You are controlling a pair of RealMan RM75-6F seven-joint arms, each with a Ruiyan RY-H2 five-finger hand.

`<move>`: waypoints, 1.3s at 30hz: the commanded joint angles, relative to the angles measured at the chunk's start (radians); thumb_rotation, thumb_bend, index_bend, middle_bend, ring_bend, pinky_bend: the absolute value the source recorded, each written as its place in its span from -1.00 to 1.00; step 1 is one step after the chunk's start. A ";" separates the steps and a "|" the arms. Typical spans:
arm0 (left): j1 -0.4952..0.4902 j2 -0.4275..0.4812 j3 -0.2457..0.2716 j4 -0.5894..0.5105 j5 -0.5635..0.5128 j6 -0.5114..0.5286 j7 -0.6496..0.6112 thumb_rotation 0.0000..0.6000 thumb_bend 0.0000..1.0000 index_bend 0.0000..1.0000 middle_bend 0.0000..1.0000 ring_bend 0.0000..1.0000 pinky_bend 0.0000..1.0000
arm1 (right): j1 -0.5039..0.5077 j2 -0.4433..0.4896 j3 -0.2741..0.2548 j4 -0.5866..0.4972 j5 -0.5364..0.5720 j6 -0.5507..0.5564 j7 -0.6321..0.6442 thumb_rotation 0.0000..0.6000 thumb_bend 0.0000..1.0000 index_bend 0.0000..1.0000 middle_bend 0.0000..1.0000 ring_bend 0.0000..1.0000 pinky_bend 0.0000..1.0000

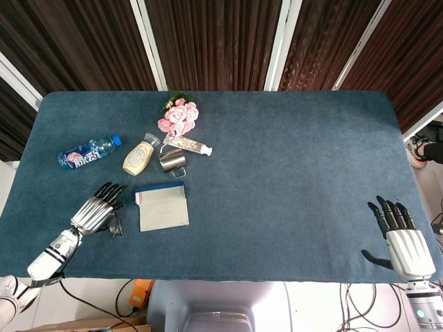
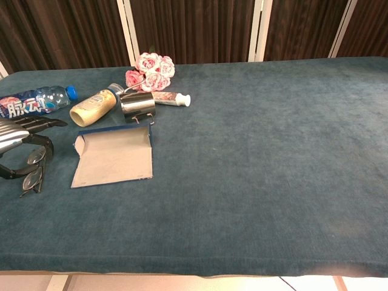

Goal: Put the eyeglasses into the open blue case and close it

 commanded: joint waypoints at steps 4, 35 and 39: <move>-0.005 -0.007 0.005 0.017 -0.013 -0.009 -0.009 1.00 -0.25 -0.09 -1.00 -1.00 -0.87 | 0.000 0.001 -0.001 -0.001 -0.001 0.000 0.000 1.00 -0.46 -1.00 -1.00 -1.00 -0.99; -0.007 -0.004 0.016 -0.026 -0.049 0.022 -0.067 1.00 -0.19 0.34 -0.90 -1.00 -0.87 | 0.000 0.003 -0.003 0.001 -0.004 -0.004 0.003 1.00 -0.46 -1.00 -1.00 -1.00 -0.99; 0.014 0.013 -0.011 -0.122 -0.078 0.063 -0.066 1.00 -0.18 0.36 -0.86 -1.00 -0.86 | 0.000 0.006 -0.005 -0.001 -0.009 -0.003 0.011 1.00 -0.46 -1.00 -1.00 -1.00 -0.99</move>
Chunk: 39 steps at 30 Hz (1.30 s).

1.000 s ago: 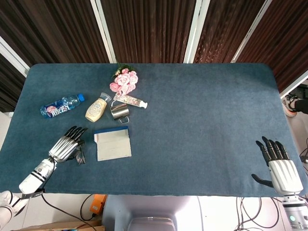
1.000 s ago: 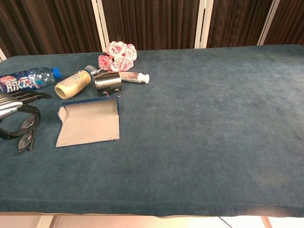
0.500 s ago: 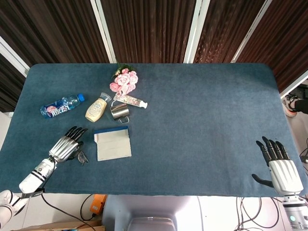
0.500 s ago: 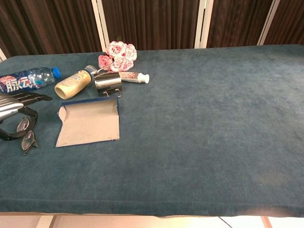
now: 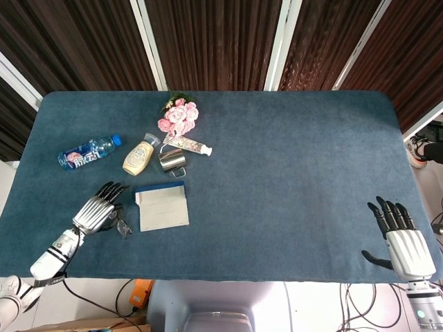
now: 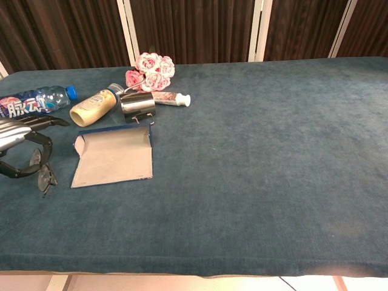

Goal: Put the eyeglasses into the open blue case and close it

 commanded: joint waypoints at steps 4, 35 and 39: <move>0.040 0.042 -0.052 -0.216 -0.051 0.084 0.031 1.00 -0.16 0.36 -0.85 -1.00 -0.86 | 0.000 0.005 -0.005 -0.002 -0.009 0.000 0.011 1.00 -0.46 -1.00 -1.00 -1.00 -0.99; -0.061 -0.170 -0.350 -0.530 -0.480 -0.123 0.626 1.00 -0.13 0.25 -0.83 -1.00 -0.88 | -0.003 0.061 -0.013 -0.007 -0.041 0.020 0.140 1.00 -0.46 -1.00 -1.00 -1.00 -0.99; -0.069 -0.188 -0.372 -0.513 -0.529 -0.134 0.675 1.00 -0.13 0.24 -0.82 -1.00 -0.88 | -0.003 0.063 -0.012 -0.007 -0.042 0.021 0.145 1.00 -0.47 -1.00 -1.00 -1.00 -0.99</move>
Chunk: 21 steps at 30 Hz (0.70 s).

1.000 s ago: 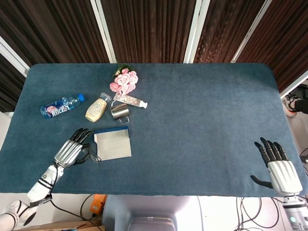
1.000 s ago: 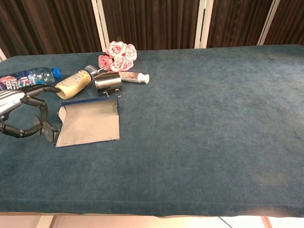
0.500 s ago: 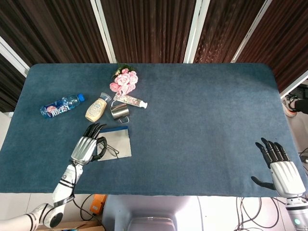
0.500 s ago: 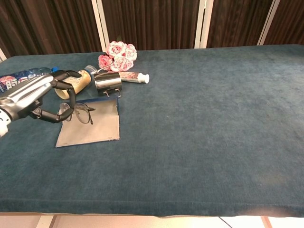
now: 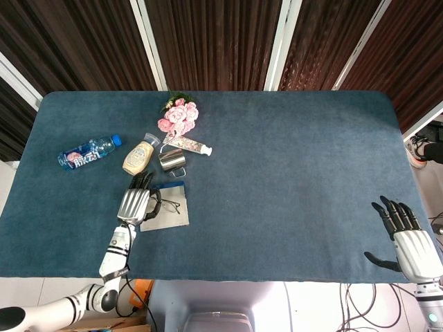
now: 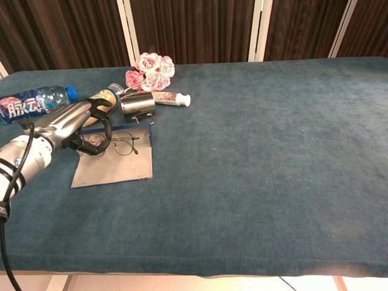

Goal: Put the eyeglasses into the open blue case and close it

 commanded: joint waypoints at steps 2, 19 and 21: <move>-0.013 -0.022 -0.029 0.025 -0.056 -0.021 0.047 1.00 -0.13 0.24 -0.82 -1.00 -0.88 | 0.000 0.000 0.000 0.000 -0.001 0.001 0.001 1.00 -0.46 -1.00 -1.00 -1.00 -0.99; -0.054 -0.088 -0.080 0.204 -0.089 -0.030 -0.032 1.00 -0.13 0.12 -0.75 -0.94 -0.83 | -0.002 0.004 -0.002 -0.002 -0.004 0.002 0.006 1.00 -0.46 -1.00 -1.00 -1.00 -0.99; -0.055 -0.093 -0.075 0.222 -0.084 -0.032 -0.041 1.00 -0.13 0.08 -0.75 -0.94 -0.83 | -0.002 0.005 -0.001 -0.003 -0.003 0.004 0.007 1.00 -0.46 -1.00 -1.00 -1.00 -0.99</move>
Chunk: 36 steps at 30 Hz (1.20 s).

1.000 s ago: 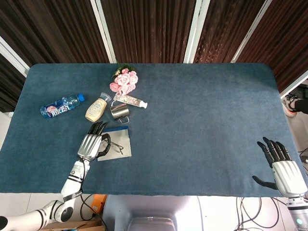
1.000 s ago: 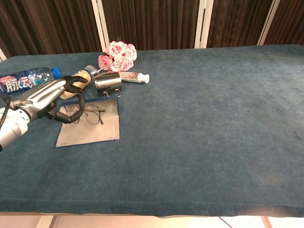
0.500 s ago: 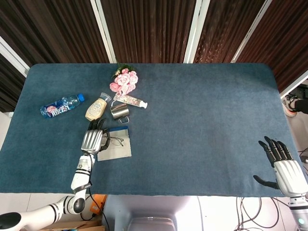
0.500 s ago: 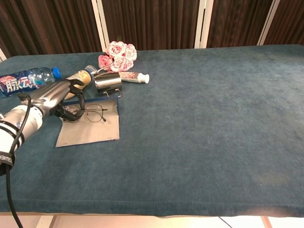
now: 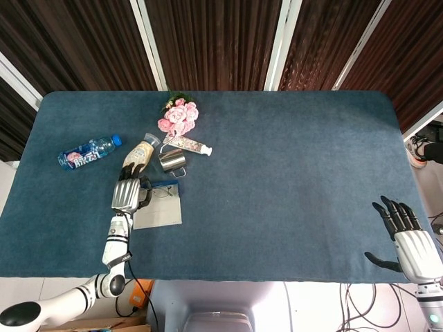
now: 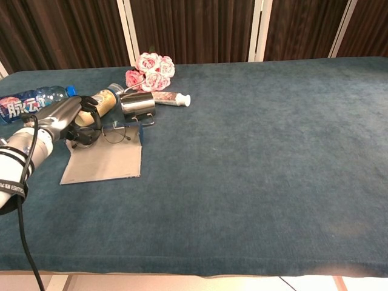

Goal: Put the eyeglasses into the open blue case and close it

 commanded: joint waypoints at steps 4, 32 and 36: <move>-0.003 -0.011 0.009 0.030 0.012 -0.003 -0.018 1.00 -0.13 0.00 -0.75 -0.94 -0.83 | -0.001 0.001 0.001 -0.001 0.000 0.002 0.003 1.00 -0.46 -1.00 -1.00 -1.00 -0.99; 0.065 0.071 0.101 -0.150 0.173 0.154 -0.072 1.00 -0.30 -0.33 -0.79 -0.94 -0.80 | -0.002 -0.001 -0.004 -0.002 -0.008 0.001 -0.007 1.00 -0.46 -1.00 -1.00 -1.00 -0.98; 0.103 0.142 0.159 -0.294 0.215 0.167 -0.062 1.00 -0.32 -0.25 -0.81 -0.95 -0.80 | -0.001 -0.004 -0.006 -0.003 -0.010 -0.001 -0.014 1.00 -0.47 -1.00 -1.00 -1.00 -0.98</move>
